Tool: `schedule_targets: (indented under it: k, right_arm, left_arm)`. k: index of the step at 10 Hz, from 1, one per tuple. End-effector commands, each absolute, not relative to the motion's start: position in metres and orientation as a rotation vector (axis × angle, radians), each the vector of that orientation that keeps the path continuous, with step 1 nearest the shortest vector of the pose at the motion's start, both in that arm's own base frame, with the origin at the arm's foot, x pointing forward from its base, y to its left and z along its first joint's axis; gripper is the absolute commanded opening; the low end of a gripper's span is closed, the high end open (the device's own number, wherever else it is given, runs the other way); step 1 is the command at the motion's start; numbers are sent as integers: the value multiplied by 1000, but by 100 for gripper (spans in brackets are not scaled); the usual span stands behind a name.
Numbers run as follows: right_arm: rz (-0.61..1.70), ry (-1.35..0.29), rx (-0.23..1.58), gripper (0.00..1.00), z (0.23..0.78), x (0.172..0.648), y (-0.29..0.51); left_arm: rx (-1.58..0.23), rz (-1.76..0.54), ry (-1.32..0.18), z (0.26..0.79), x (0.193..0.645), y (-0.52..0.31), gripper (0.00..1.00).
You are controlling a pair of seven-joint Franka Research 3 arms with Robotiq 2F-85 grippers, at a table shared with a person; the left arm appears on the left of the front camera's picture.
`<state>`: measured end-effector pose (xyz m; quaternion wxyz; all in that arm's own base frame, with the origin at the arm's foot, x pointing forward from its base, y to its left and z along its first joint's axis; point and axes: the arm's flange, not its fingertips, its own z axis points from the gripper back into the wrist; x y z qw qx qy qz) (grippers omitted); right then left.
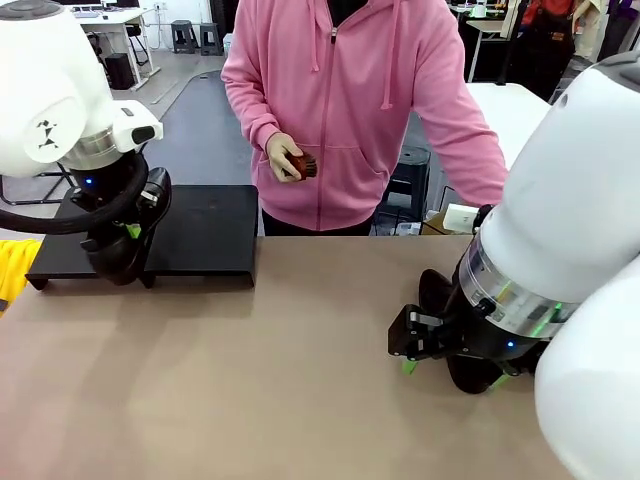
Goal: Organize the shoes by placing them on the stand.
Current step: Place the Shoe from the middle of the table onto the Shoes Stand.
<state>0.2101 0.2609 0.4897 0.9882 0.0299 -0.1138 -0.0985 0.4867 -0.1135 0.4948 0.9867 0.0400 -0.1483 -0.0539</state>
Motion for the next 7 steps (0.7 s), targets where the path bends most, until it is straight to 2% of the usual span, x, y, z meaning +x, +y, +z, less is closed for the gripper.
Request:
schedule_targets:
  k: [1,2,3,4,5,7]
  right_arm:
    - [-185,-218,71,100,491,211,260]
    - [-185,-218,71,100,491,211,260]
    - [-185,-218,71,100,491,211,260]
    - [-185,-218,71,100,491,211,260]
    - [-185,-218,71,100,491,211,260]
    - [-185,-218,71,100,491,211,260]
  left_arm:
    - [88,-117,-297,499,478,-118,0]
    - [80,-108,-298,495,487,-113,0]
    - [179,-99,-345,493,492,-114,0]
    - [225,-58,-439,505,499,-103,0]
    - [266,-14,-473,515,501,-90,0]
    - [339,26,-453,517,513,-63,0]
